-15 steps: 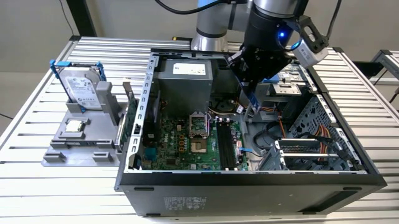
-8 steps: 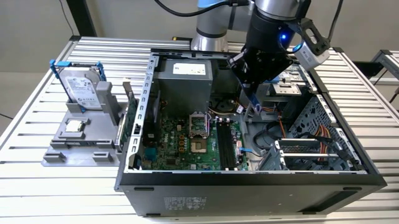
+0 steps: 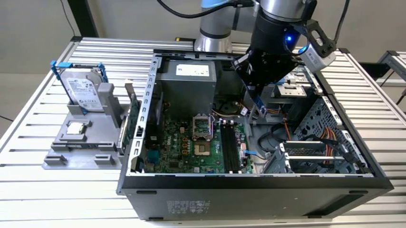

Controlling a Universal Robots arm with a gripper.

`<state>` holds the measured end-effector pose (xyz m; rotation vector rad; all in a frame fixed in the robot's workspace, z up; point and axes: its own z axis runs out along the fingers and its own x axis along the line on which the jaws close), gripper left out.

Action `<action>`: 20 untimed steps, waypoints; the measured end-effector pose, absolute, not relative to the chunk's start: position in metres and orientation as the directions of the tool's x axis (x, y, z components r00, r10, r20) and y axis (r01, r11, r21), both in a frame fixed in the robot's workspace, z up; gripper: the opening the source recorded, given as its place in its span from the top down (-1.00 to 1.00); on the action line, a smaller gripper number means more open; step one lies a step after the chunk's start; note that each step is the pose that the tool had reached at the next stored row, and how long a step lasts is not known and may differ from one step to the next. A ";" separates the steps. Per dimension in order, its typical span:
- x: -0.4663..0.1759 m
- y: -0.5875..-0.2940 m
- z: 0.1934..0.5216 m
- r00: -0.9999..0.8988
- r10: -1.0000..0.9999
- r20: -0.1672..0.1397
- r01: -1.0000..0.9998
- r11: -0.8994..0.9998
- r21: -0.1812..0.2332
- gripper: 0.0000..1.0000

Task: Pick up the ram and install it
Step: 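Insert the ram into the slot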

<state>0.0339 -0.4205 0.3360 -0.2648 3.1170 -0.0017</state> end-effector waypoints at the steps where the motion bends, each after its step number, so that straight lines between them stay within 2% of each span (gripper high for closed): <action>1: 0.034 -0.421 0.336 -0.986 -0.169 -0.013 -0.169 0.986 -0.002 1.00; 20: 0.035 -0.421 0.327 -0.987 -0.158 -0.013 -0.158 0.987 -0.002 1.00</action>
